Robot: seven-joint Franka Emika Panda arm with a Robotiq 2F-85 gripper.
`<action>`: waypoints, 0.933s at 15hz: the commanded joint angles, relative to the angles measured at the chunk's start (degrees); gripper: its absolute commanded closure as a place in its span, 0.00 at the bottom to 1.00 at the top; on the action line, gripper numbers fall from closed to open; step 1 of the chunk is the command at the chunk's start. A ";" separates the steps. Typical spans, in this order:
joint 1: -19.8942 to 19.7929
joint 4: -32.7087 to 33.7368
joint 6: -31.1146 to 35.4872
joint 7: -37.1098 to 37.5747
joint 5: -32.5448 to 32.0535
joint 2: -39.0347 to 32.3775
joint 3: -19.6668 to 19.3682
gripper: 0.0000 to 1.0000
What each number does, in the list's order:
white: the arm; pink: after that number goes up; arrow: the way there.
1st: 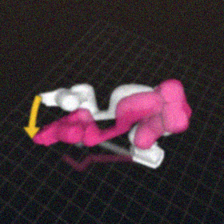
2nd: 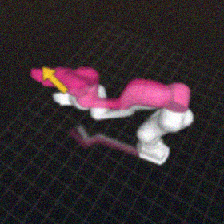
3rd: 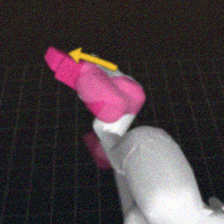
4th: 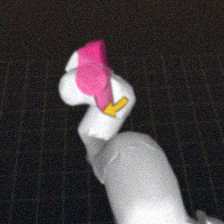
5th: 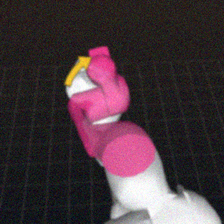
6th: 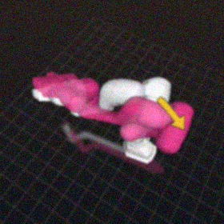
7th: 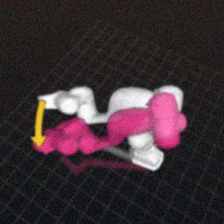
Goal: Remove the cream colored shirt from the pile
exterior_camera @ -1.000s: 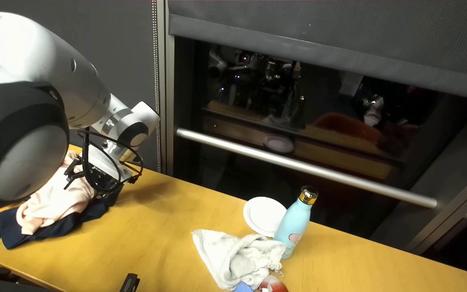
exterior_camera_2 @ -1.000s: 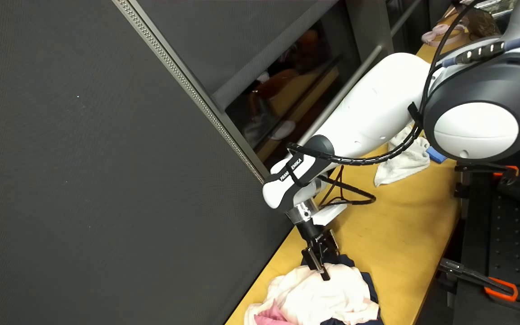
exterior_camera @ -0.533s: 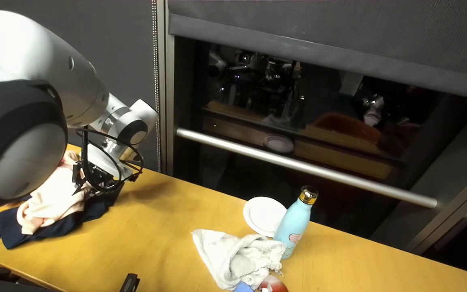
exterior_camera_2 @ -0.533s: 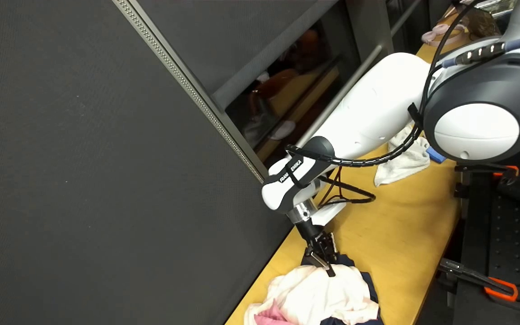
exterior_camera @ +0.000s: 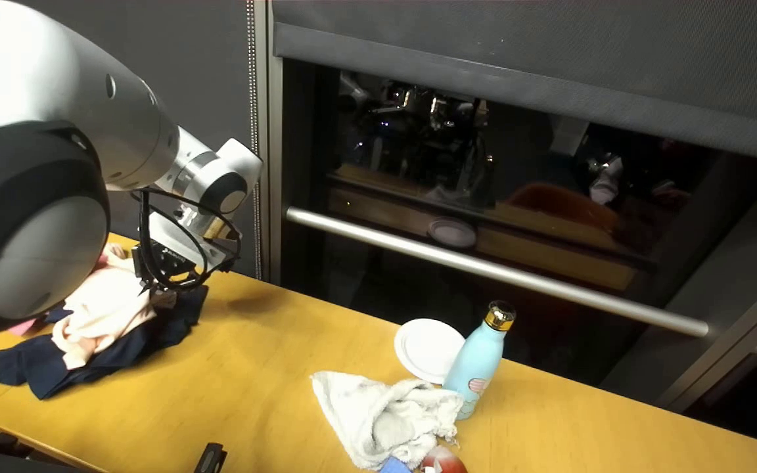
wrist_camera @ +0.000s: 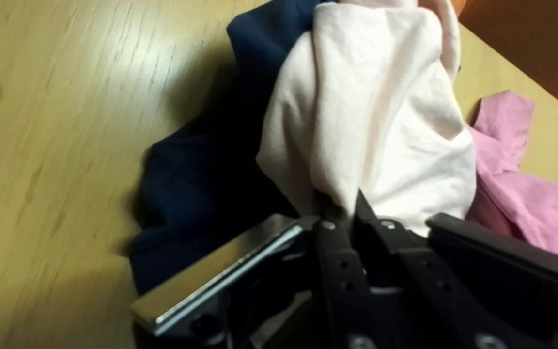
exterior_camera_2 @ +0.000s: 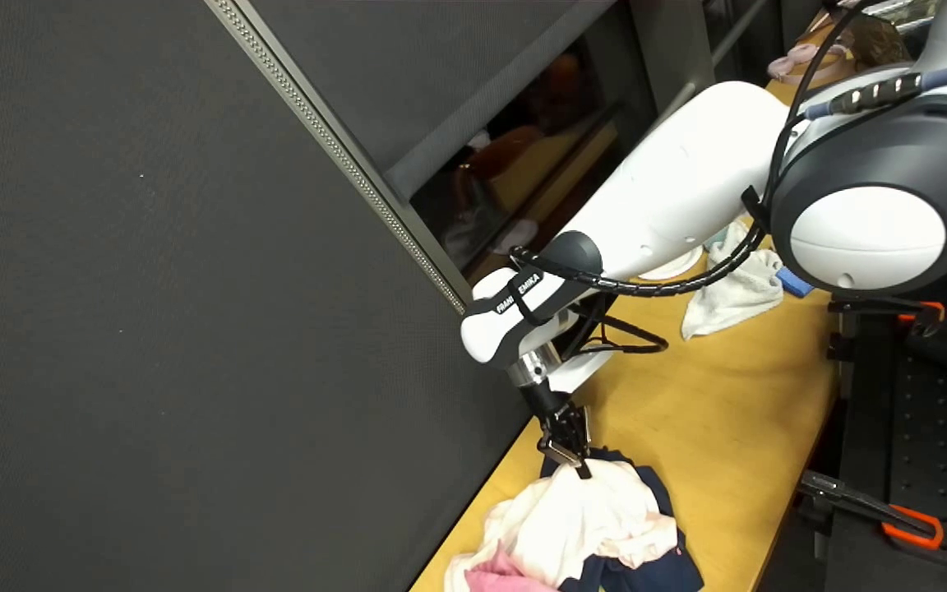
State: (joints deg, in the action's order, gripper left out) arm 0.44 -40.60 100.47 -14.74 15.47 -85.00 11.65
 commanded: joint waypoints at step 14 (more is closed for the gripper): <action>-0.81 6.48 -3.28 8.35 -2.65 7.34 -8.25 0.98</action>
State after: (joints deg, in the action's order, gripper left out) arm 0.06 -32.91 98.87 -8.78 14.01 -80.39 5.16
